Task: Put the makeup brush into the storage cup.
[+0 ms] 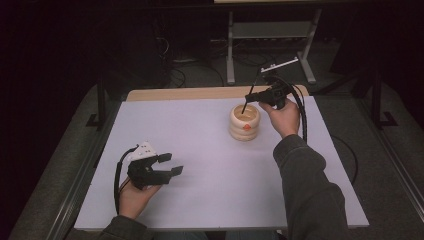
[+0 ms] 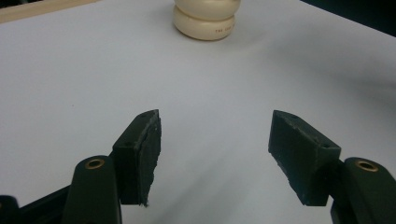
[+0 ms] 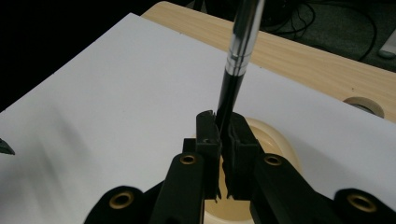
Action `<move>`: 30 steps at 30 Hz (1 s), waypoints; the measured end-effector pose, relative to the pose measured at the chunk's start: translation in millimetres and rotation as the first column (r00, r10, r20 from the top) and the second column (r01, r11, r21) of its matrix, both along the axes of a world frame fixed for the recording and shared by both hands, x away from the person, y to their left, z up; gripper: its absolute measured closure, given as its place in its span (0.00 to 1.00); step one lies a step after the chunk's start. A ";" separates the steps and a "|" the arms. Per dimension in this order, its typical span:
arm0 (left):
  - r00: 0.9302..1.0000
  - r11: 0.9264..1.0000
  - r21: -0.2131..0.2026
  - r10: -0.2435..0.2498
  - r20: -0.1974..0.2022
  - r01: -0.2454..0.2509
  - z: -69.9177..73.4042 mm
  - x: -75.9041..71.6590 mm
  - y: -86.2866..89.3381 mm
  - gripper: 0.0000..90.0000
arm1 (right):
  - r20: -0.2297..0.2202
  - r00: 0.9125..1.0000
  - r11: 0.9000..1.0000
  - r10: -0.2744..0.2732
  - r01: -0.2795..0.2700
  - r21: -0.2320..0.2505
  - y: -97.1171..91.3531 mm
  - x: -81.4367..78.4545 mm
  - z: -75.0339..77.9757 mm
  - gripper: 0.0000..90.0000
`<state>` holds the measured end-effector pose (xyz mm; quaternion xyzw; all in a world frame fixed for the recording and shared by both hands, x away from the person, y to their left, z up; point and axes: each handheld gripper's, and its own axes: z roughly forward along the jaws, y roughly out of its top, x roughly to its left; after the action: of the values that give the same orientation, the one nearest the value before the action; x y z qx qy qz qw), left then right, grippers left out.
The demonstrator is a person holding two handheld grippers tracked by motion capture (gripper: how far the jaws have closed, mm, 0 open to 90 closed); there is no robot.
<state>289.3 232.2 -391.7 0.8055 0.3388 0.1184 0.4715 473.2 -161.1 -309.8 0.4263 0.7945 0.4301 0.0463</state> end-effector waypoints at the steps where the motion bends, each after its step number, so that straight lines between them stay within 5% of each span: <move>1: 1.000 1.000 0.000 0.000 0.000 0.000 -0.1 0.0 -0.1 0.38 | -0.005 1.000 1.000 -0.003 0.003 -0.005 -0.5 0.0 -1.0 0.94; 30: 1.000 1.000 -0.001 0.002 -0.009 -0.002 -1.1 0.4 0.0 0.38 | -0.044 0.999 1.000 -0.011 0.010 -0.027 1.9 2.0 -31.1 0.94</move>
<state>289.8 232.2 -392.8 0.8055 0.3419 0.1150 0.4701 475.2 -159.2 -340.8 0.4393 0.7988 0.4095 0.0365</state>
